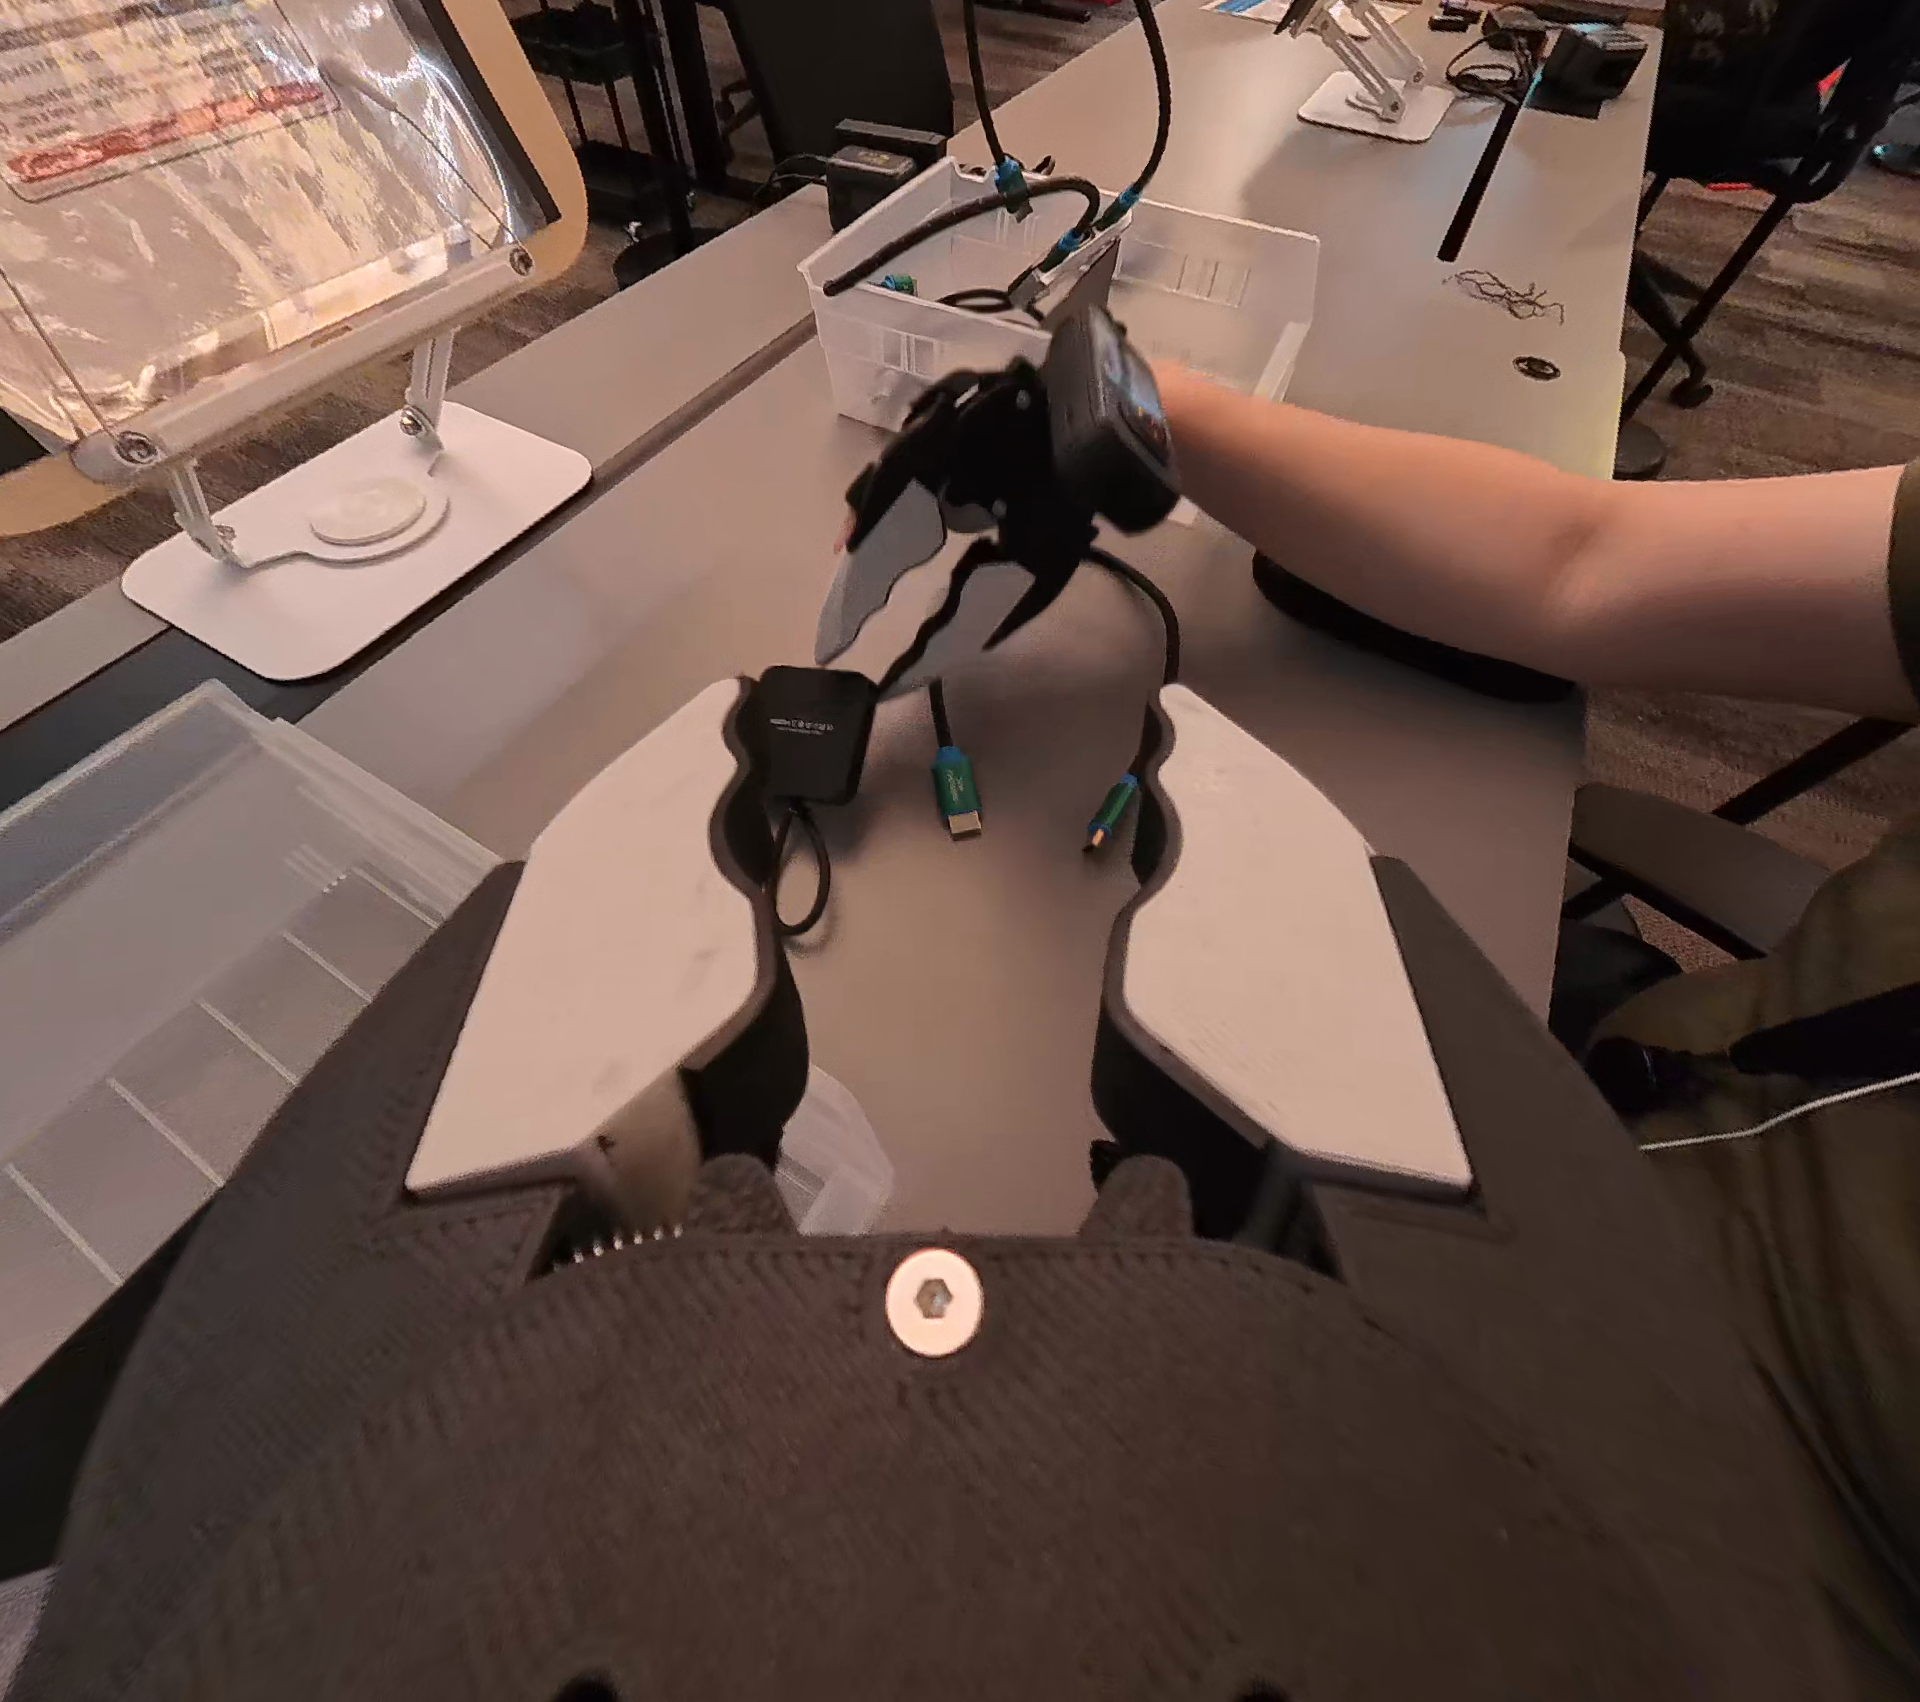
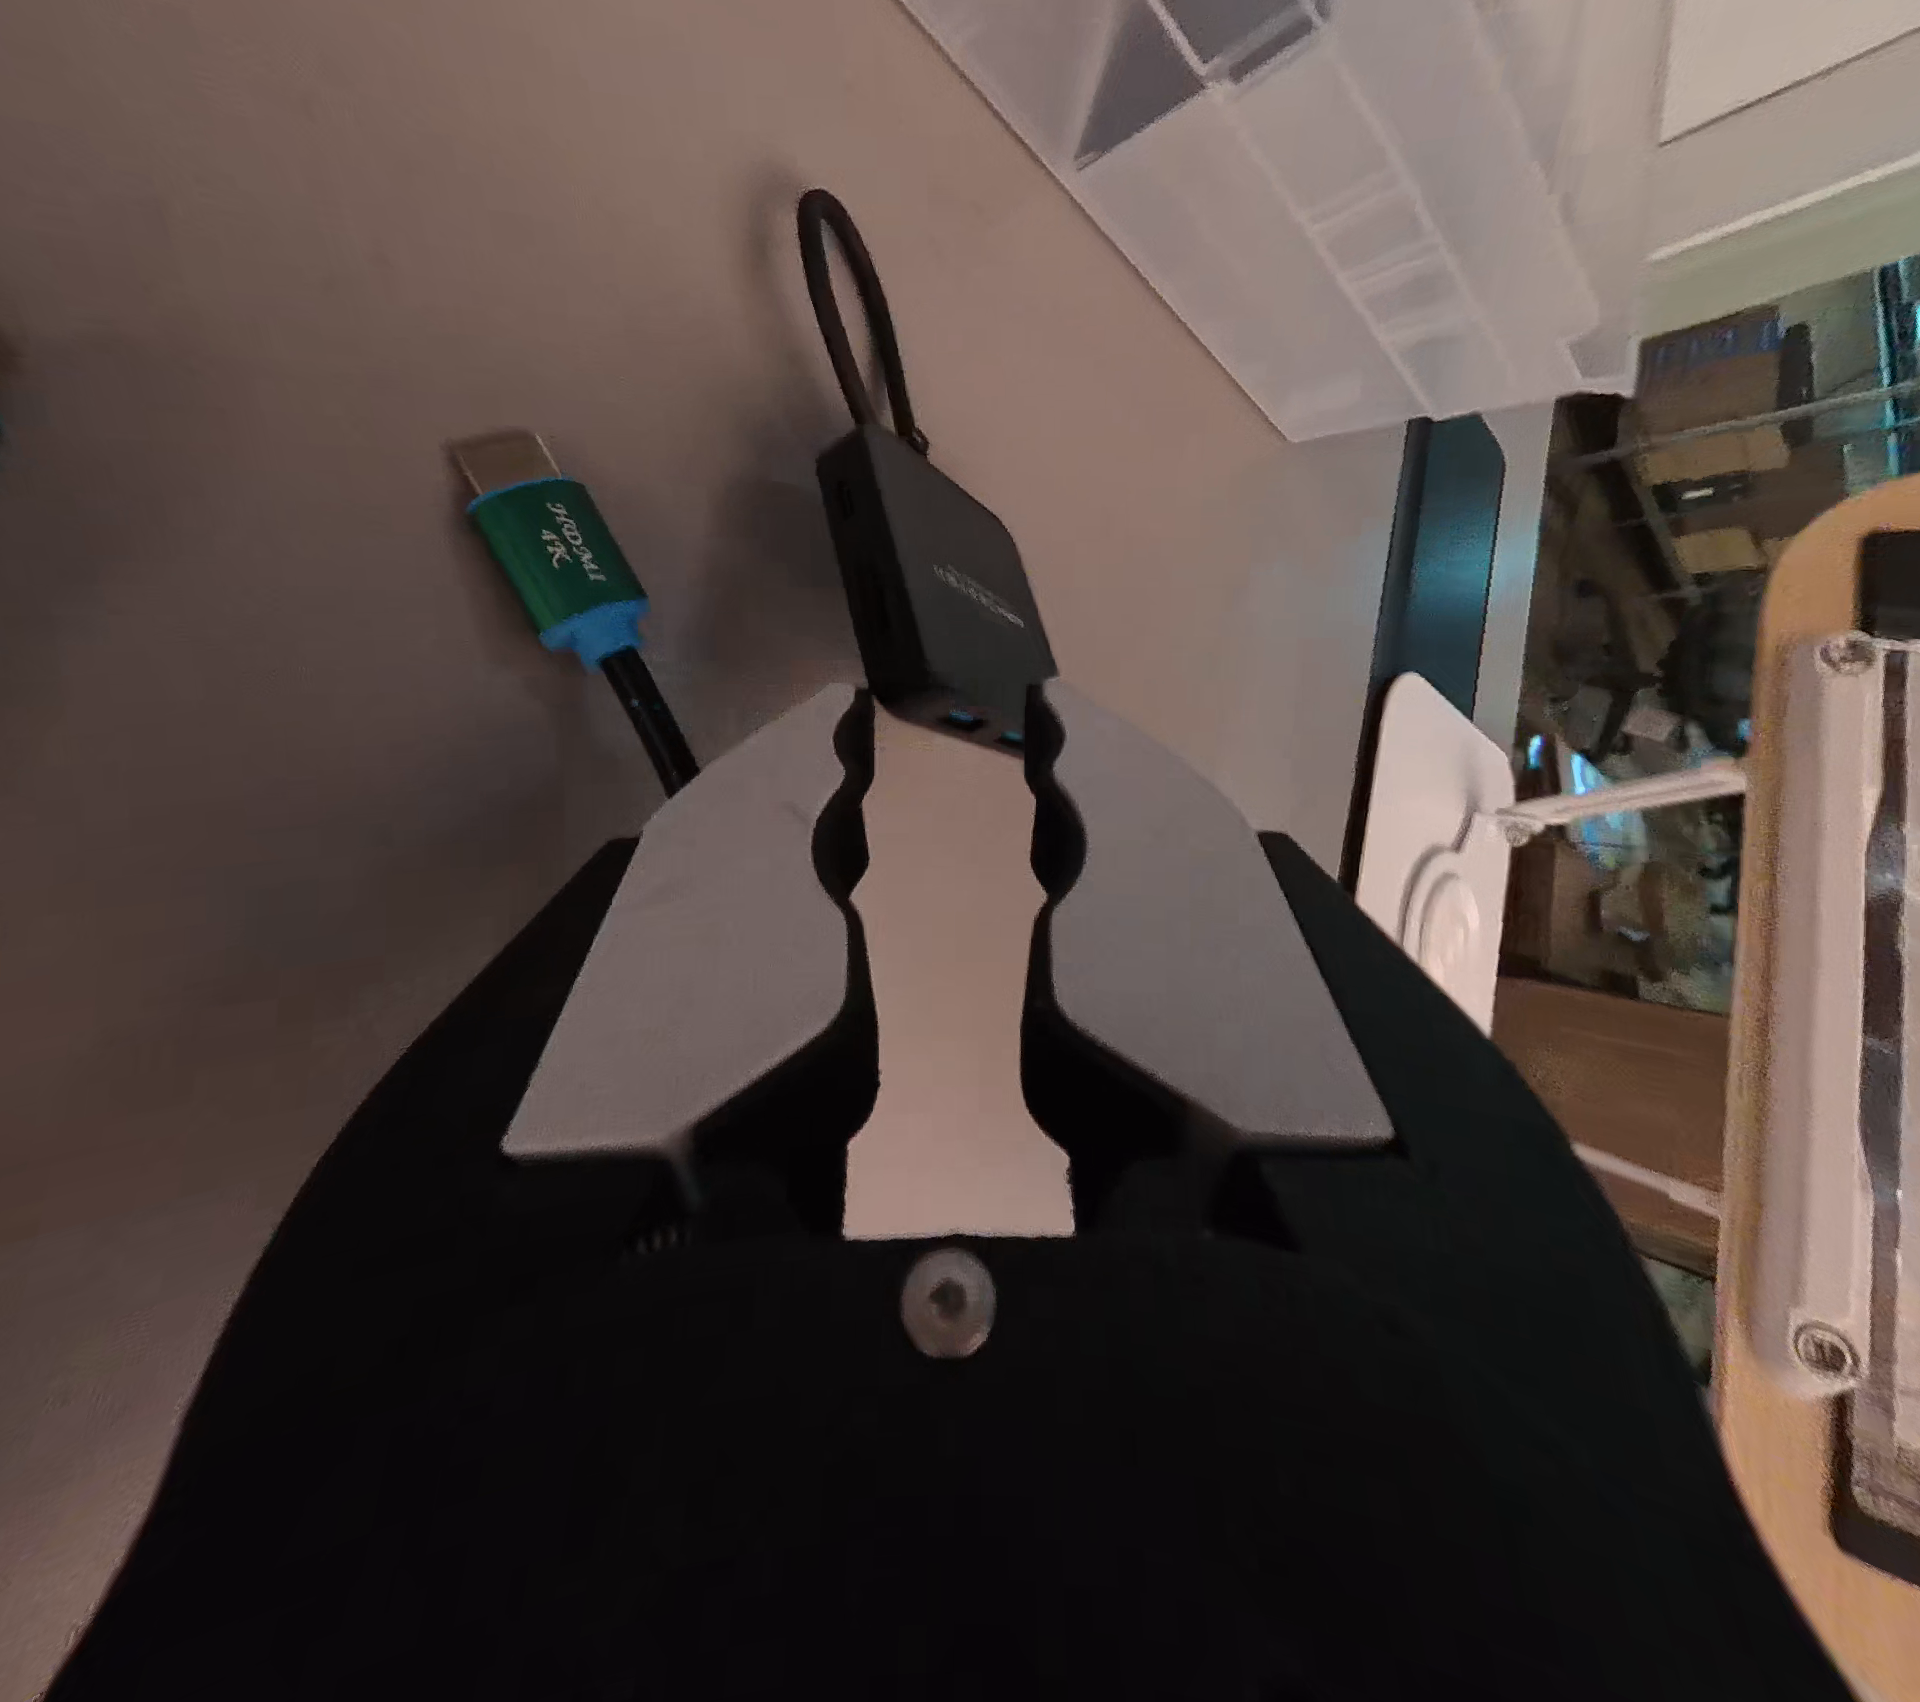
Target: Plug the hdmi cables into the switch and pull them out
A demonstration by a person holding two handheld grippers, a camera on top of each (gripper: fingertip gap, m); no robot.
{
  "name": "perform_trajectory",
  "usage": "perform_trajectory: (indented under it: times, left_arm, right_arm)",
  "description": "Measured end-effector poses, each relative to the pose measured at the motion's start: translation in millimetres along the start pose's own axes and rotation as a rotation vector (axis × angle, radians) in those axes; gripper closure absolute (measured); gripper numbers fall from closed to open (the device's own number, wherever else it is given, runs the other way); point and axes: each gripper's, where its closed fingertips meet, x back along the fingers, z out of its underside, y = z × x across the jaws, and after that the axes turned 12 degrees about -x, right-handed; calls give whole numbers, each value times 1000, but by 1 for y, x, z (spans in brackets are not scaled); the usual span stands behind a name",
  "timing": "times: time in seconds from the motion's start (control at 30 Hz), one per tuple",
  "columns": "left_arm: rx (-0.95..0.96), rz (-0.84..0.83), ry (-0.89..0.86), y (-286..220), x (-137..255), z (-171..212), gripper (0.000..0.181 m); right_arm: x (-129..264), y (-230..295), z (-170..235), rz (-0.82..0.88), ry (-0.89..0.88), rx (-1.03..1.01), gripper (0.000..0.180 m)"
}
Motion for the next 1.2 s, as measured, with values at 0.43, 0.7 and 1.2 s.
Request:
perform_trajectory:
  times: [0.43,0.7,1.2]
  left_arm:
    - [33,16,39,-25,2,23,113]
    - [117,5,5,-34,-11,35,118]
    - [11,-36,72,-73,-89,65,137]
  right_arm:
    - [16,42,32,-278,187,-188,154]
    - [34,50,20,-357,165,-183,172]
    - [97,36,-61,-316,-269,-123,172]
